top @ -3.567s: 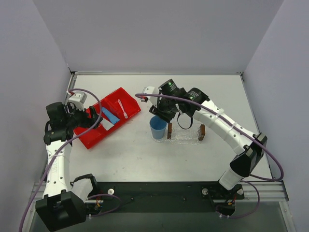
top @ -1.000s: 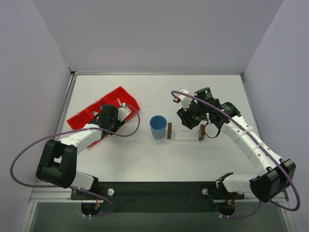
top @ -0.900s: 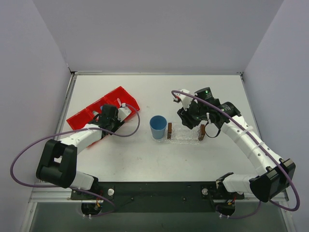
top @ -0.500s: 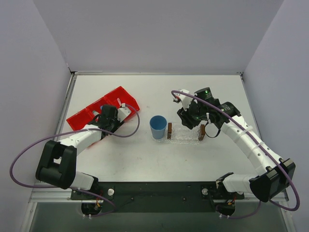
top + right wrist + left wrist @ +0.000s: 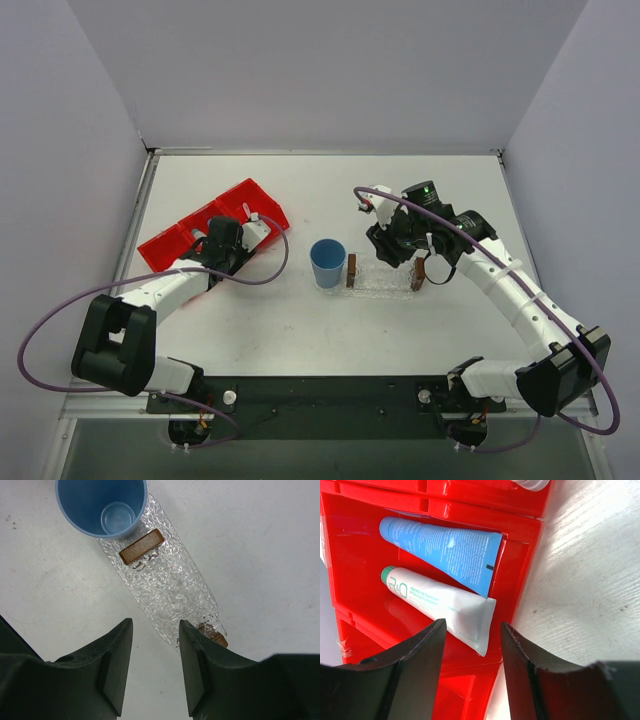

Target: Prepare toiletry sets of a toothbrush and toothpaste on the tray

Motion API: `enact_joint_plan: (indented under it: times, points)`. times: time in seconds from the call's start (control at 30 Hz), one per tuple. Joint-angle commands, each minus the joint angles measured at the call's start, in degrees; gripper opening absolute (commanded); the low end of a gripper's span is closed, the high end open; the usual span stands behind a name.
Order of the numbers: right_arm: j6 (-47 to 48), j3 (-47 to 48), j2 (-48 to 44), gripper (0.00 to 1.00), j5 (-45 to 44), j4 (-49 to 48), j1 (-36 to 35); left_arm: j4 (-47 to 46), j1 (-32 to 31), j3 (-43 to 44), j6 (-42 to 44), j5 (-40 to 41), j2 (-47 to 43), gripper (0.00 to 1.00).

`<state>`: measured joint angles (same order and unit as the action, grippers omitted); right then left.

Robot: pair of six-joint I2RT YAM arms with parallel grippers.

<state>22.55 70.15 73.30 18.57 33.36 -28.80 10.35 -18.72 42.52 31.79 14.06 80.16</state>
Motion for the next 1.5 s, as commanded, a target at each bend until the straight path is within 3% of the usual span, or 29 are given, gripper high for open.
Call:
enact_joint_plan:
  times: [0.0,0.27,0.37,0.53,1.07,1.13,1.47]
  points:
    - [-0.31,-0.28,0.53,0.38,1.21,-0.49,0.67,-2.7,0.0,-0.68,0.38,1.75,0.26,0.57]
    - [-0.31,-0.45,0.53,0.38,1.47,-0.41,0.85,-4.46,-0.09,-1.74,1.08,2.98,0.96,0.56]
    - [-0.31,-0.45,0.62,0.38,1.56,-0.49,0.94,-4.55,-0.09,-2.01,1.17,2.72,0.96,0.52]
    - [-0.31,-0.45,0.53,0.38,1.56,-0.49,0.94,-4.37,-0.09,-1.83,1.08,2.2,1.58,0.37]
    - [-0.48,-0.63,0.88,0.38,2.0,-0.49,1.11,-2.71,-0.09,-0.86,0.2,2.02,-0.97,0.09]
    - [-0.48,-0.54,0.88,0.38,2.09,-0.41,1.11,-1.74,-0.09,-0.16,0.11,2.11,-1.58,0.01]
    - [-0.92,-0.28,0.71,0.38,1.91,-0.41,1.29,2.22,-0.09,4.23,-0.59,2.37,-6.5,0.0]
